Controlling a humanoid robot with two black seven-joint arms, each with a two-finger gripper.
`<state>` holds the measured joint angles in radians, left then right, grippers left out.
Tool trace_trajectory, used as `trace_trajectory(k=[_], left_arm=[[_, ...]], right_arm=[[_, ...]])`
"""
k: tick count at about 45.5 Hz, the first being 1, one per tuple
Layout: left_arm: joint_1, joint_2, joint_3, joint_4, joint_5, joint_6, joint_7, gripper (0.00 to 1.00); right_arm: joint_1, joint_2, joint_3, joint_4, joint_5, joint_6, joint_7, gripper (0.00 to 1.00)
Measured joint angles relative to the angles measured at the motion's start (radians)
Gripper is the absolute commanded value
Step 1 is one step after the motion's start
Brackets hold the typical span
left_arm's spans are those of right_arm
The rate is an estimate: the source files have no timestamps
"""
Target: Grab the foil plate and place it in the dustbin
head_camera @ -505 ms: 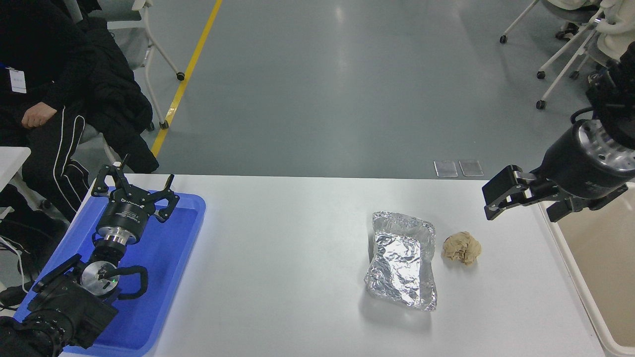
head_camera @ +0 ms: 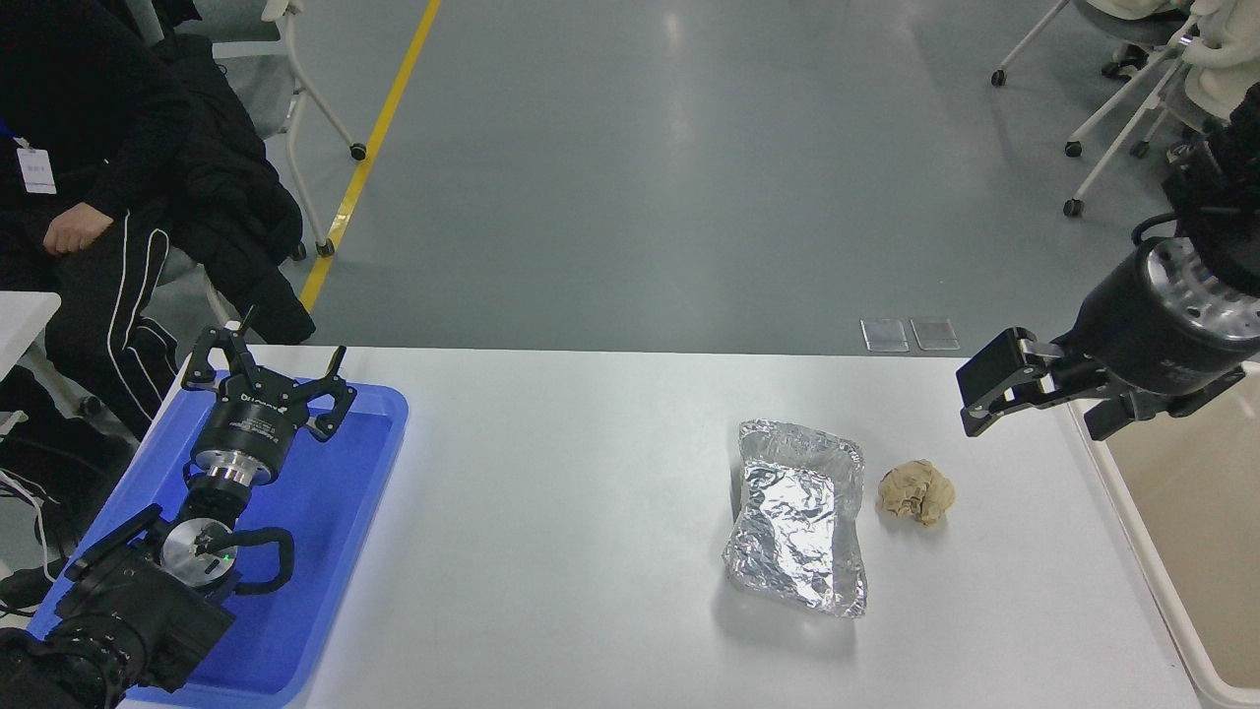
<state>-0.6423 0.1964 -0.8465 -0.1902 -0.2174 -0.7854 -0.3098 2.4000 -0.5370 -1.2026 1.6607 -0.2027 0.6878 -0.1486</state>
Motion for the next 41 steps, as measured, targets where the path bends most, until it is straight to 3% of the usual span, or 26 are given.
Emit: trace_trajectory(k=[18, 41], left_arm=[[0.000, 0.000, 0.000, 0.000, 0.000, 0.000, 0.000, 1.00], [-0.001, 0.000, 0.001, 0.000, 0.002, 0.000, 0.000, 1.00]], right_arm=[[-0.013, 0.012, 0.016, -0.019, 0.016, -0.073, 0.007, 1.00], [-0.074, 0.143, 0.060, -0.061, 0.032, -0.126, 0.013, 1.00]])
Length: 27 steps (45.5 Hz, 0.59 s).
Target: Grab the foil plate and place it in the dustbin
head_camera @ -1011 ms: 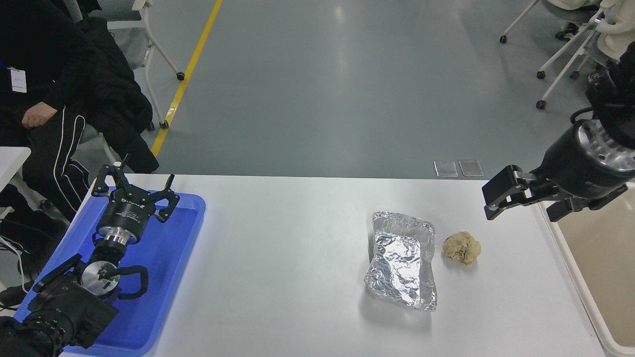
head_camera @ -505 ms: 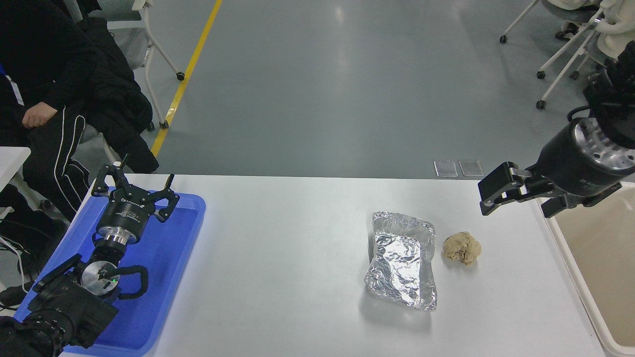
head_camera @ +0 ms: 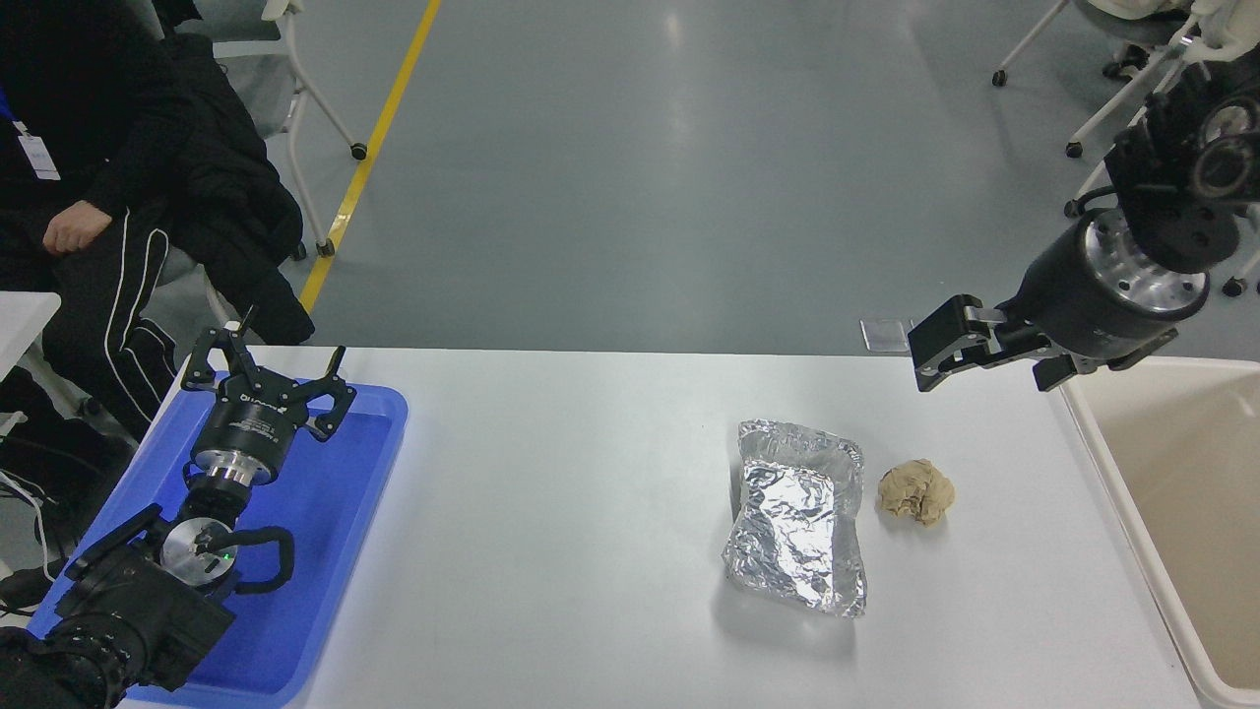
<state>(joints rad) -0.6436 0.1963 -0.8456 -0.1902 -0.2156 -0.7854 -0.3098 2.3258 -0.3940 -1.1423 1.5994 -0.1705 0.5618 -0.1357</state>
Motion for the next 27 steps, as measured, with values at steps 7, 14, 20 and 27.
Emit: trace_trajectory(k=[7, 14, 20, 27], left_arm=[[0.000, 0.000, 0.000, 0.000, 0.000, 0.000, 0.000, 1.00], [0.000, 0.000, 0.000, 0.000, 0.000, 0.000, 0.001, 1.00], [0.001, 0.000, 0.000, 0.000, 0.001, 0.000, 0.001, 1.00], [0.001, 0.000, 0.000, 0.000, 0.001, 0.000, 0.001, 1.00]], right_arm=[[-0.063, 0.044, 0.014, -0.009, 0.010, -0.049, 0.000, 1.00], [-0.163, 0.091, 0.037, -0.051, 0.037, -0.104, -0.001, 1.00], [-0.270, 0.136, 0.051, -0.111, 0.059, -0.151, -0.002, 1.00], [-0.399, 0.179, 0.072, -0.197, 0.071, -0.191, -0.003, 1.00]])
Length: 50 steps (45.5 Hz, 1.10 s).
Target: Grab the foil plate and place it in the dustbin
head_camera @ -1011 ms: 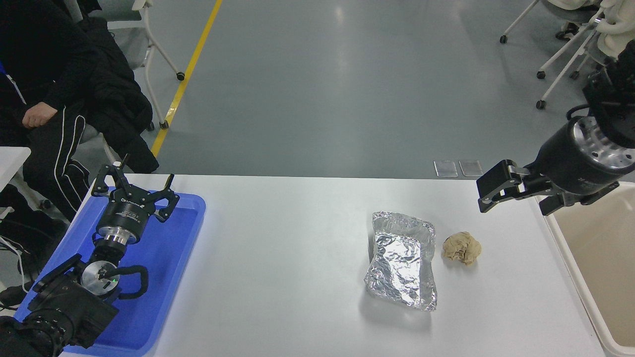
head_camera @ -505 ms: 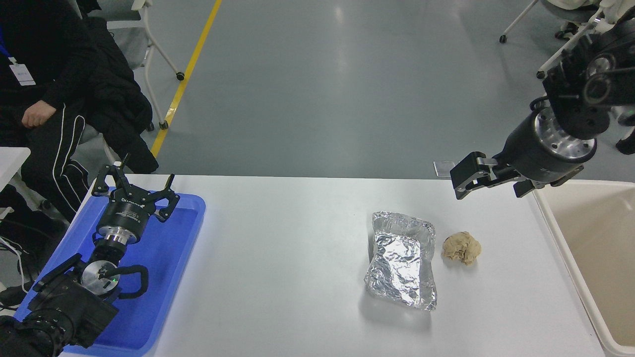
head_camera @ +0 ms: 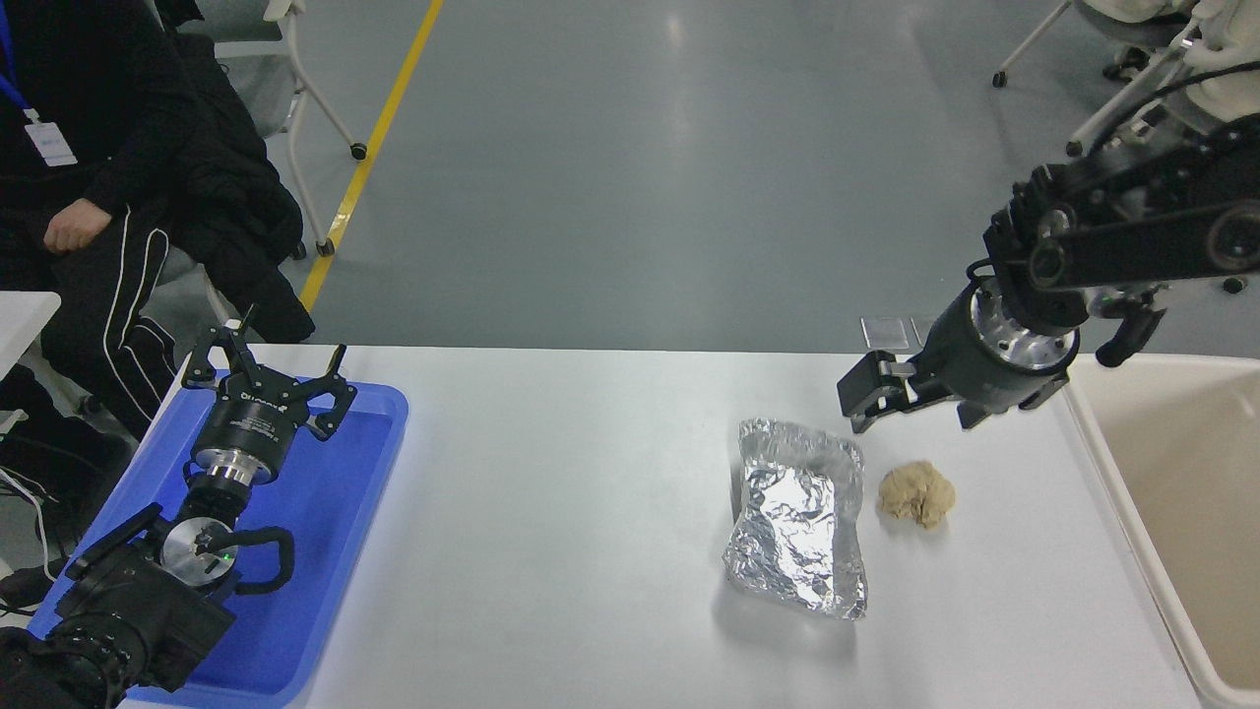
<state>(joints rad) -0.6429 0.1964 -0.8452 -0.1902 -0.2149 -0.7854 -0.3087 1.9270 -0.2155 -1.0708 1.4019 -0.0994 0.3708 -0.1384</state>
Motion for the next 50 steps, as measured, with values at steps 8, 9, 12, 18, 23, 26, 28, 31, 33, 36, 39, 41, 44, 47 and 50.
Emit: trace_trajectory(k=[8, 9, 12, 18, 23, 26, 28, 31, 33, 36, 39, 41, 44, 47, 50], left_arm=[[0.000, 0.000, 0.000, 0.000, 0.000, 0.000, 0.000, 1.00], [0.000, 0.000, 0.000, 0.000, 0.000, 0.000, 0.000, 1.00], [0.000, 0.000, 0.000, 0.000, 0.000, 0.000, 0.000, 1.00], [0.000, 0.000, 0.000, 0.000, 0.000, 0.000, -0.001, 1.00], [0.000, 0.000, 0.000, 0.000, -0.001, 0.000, -0.001, 1.00], [0.000, 0.000, 0.000, 0.000, -0.001, 0.000, -0.001, 1.00], [0.000, 0.000, 0.000, 0.000, -0.001, 0.000, -0.001, 1.00], [0.000, 0.000, 0.000, 0.000, -0.001, 0.000, -0.001, 1.00], [0.000, 0.000, 0.000, 0.000, -0.001, 0.000, -0.001, 1.00], [0.000, 0.000, 0.000, 0.000, -0.001, 0.000, -0.001, 1.00], [0.000, 0.000, 0.000, 0.000, -0.001, 0.000, -0.001, 1.00], [0.000, 0.000, 0.000, 0.000, -0.001, 0.000, -0.001, 1.00], [0.000, 0.000, 0.000, 0.000, -0.001, 0.000, -0.001, 1.00], [0.000, 0.000, 0.000, 0.000, -0.001, 0.000, -0.001, 1.00], [0.000, 0.000, 0.000, 0.000, -0.001, 0.000, -0.001, 1.00]], right_arm=[[-0.149, 0.040, 0.015, -0.105, 0.006, -0.042, -0.002, 1.00], [-0.161, 0.044, 0.017, -0.116, 0.008, -0.046, -0.002, 1.00], [-0.211, 0.056, 0.019, -0.150, 0.009, -0.060, -0.002, 1.00], [-0.308, 0.086, 0.038, -0.228, 0.010, -0.082, -0.002, 1.00], [-0.380, 0.108, 0.056, -0.292, 0.011, -0.092, -0.003, 1.00], [-0.421, 0.123, 0.063, -0.327, 0.011, -0.098, -0.004, 1.00], [-0.442, 0.132, 0.066, -0.348, 0.011, -0.101, -0.004, 1.00], [-0.483, 0.149, 0.070, -0.386, 0.012, -0.105, -0.005, 1.00], [-0.506, 0.157, 0.072, -0.410, 0.011, -0.108, -0.005, 1.00], [-0.540, 0.169, 0.073, -0.444, 0.011, -0.111, -0.006, 1.00], [-0.569, 0.178, 0.072, -0.477, 0.008, -0.113, -0.006, 1.00], [-0.590, 0.184, 0.070, -0.498, 0.005, -0.114, -0.007, 1.00], [-0.617, 0.191, 0.069, -0.526, 0.001, -0.115, -0.007, 1.00], [-0.641, 0.196, 0.067, -0.553, -0.002, -0.117, -0.008, 0.98], [-0.660, 0.200, 0.067, -0.576, -0.004, -0.117, -0.008, 0.92]])
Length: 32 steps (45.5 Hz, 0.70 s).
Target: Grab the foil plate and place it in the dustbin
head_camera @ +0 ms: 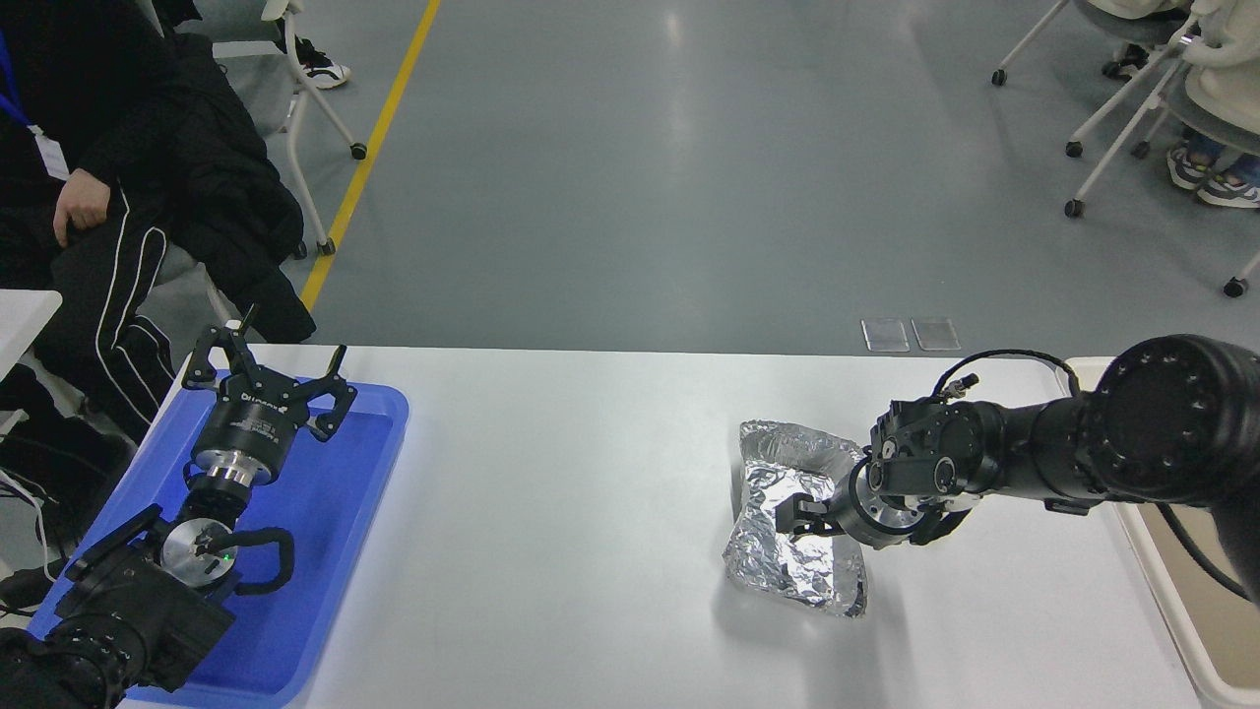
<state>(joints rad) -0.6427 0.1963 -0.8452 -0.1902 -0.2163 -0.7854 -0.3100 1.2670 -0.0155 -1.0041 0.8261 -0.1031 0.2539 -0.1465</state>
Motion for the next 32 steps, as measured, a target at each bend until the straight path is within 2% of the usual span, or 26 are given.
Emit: trace_trajectory(k=[2, 4, 6, 8, 9, 32], left_arm=[[0.000, 0.000, 0.000, 0.000, 0.000, 0.000, 0.000, 1.00], [0.000, 0.000, 0.000, 0.000, 0.000, 0.000, 0.000, 1.00], [0.000, 0.000, 0.000, 0.000, 0.000, 0.000, 0.000, 1.00], [0.000, 0.000, 0.000, 0.000, 0.000, 0.000, 0.000, 1.00], [0.000, 0.000, 0.000, 0.000, 0.000, 0.000, 0.000, 1.00], [0.000, 0.000, 0.000, 0.000, 0.000, 0.000, 0.000, 1.00]], right_arm=[[-0.012, 0.002, -0.001, -0.014, -0.001, 0.000, 0.000, 0.82], [-0.020, 0.004, -0.001, -0.026, -0.002, 0.000, 0.000, 0.67], [-0.027, 0.005, -0.001, -0.037, -0.003, 0.002, 0.000, 0.43], [-0.031, 0.007, -0.002, -0.043, -0.004, 0.004, 0.000, 0.10], [-0.033, 0.007, -0.002, -0.046, -0.005, 0.005, 0.000, 0.00], [0.003, 0.015, -0.005, -0.063, -0.016, 0.064, -0.002, 0.00]])
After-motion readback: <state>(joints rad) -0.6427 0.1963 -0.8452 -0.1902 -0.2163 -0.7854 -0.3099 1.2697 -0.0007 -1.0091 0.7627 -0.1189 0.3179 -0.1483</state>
